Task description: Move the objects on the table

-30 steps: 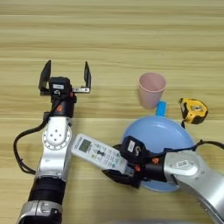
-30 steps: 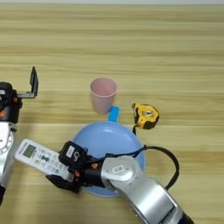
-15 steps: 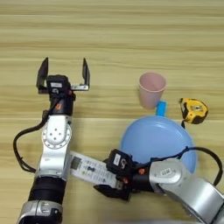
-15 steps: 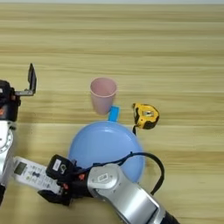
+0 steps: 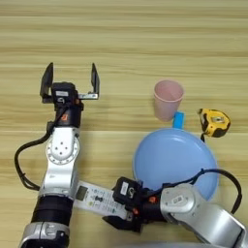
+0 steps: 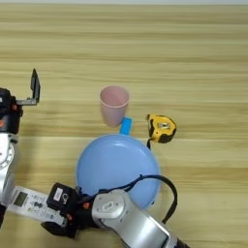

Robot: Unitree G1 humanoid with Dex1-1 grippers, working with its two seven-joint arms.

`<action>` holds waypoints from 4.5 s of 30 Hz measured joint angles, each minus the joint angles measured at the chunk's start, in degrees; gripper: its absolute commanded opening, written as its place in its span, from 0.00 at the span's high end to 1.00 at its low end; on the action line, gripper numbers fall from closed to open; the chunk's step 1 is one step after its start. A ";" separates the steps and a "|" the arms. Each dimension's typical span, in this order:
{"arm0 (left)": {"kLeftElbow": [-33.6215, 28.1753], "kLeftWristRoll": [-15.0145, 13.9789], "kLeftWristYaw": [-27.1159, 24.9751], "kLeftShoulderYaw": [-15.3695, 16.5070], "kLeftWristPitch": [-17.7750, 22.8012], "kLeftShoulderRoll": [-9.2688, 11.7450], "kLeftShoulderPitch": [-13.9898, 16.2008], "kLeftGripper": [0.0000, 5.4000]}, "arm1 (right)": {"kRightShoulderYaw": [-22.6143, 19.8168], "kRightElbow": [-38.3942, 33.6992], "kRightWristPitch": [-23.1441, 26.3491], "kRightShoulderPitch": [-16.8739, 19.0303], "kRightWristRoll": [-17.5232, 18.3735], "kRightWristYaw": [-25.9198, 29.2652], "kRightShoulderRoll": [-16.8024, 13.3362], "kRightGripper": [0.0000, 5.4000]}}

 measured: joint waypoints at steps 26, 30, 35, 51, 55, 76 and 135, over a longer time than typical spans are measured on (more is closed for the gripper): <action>0.16 -0.27 -0.30 0.27 -0.12 0.23 -0.01 0.00 | -32.55 -15.85 -1.07 -2.03 17.73 -0.87 2.80 0.01; 0.17 -0.31 -0.36 0.28 -0.12 0.25 -0.01 0.00 | -41.44 -10.23 -6.16 -1.66 18.77 -2.79 2.49 0.01; 0.19 -0.34 -0.40 0.29 -0.12 0.27 -0.02 0.00 | -49.32 -3.90 -6.34 -0.84 19.88 -4.54 0.62 0.01; 0.23 -0.38 -0.66 0.29 -0.12 0.27 -0.01 0.00 | -54.06 12.22 -7.71 -2.50 14.87 -10.87 -3.41 0.01; 0.26 -0.36 -0.65 0.27 -0.12 0.25 -0.01 0.00 | -52.97 15.76 -8.35 -3.38 13.68 -11.81 -2.74 0.01; 0.26 -0.34 -0.73 0.21 -0.13 0.18 -0.01 0.00 | -50.29 29.93 -15.18 -7.43 6.73 -15.61 -1.12 0.01; 0.47 -0.49 -1.69 0.08 -0.19 0.19 -0.01 0.00 | -53.66 -9.20 -15.51 -0.58 21.27 2.68 -9.58 0.21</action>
